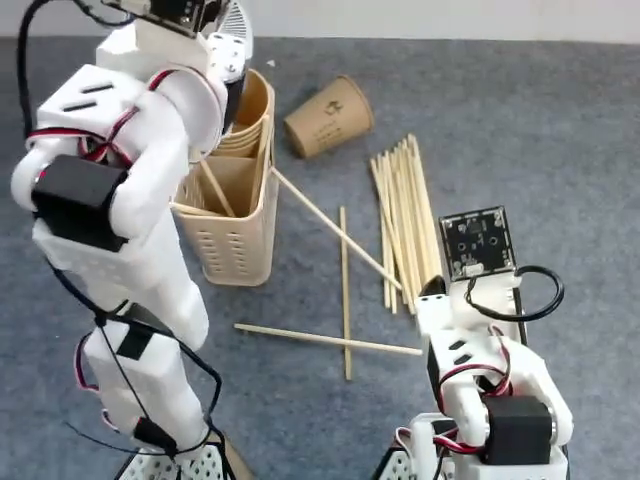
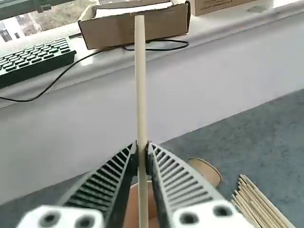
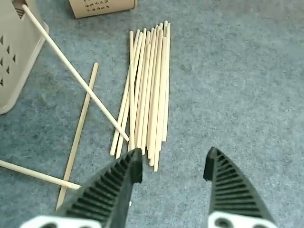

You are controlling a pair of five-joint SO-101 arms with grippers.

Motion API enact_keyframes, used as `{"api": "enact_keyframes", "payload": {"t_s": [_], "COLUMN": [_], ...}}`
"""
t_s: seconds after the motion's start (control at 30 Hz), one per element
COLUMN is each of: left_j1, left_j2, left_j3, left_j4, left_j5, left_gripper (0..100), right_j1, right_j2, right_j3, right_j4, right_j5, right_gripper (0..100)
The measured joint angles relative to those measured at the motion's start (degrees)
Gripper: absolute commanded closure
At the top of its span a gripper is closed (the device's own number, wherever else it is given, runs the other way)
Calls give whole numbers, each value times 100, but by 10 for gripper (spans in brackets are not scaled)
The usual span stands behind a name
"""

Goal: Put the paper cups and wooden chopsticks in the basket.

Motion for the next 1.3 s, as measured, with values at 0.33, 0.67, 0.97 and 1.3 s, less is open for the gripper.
{"api": "enact_keyframes", "payload": {"t_s": [0.33,0.67,0.97,1.3], "left_j1": [18,-334,-422,-527], "left_j2": [536,1160,1160,1160], "left_j3": [0,0,0,0], "left_j4": [9,-97,-97,-97], "left_j5": [396,985,1090,1398], "left_gripper": [993,992,870,874], "right_j1": [0,0,0,0], "right_j2": [0,0,0,0], "right_j3": [0,0,0,0], "right_j4": [0,0,0,0], "right_j5": [0,0,0,0], "right_gripper": [778,778,778,778]}}
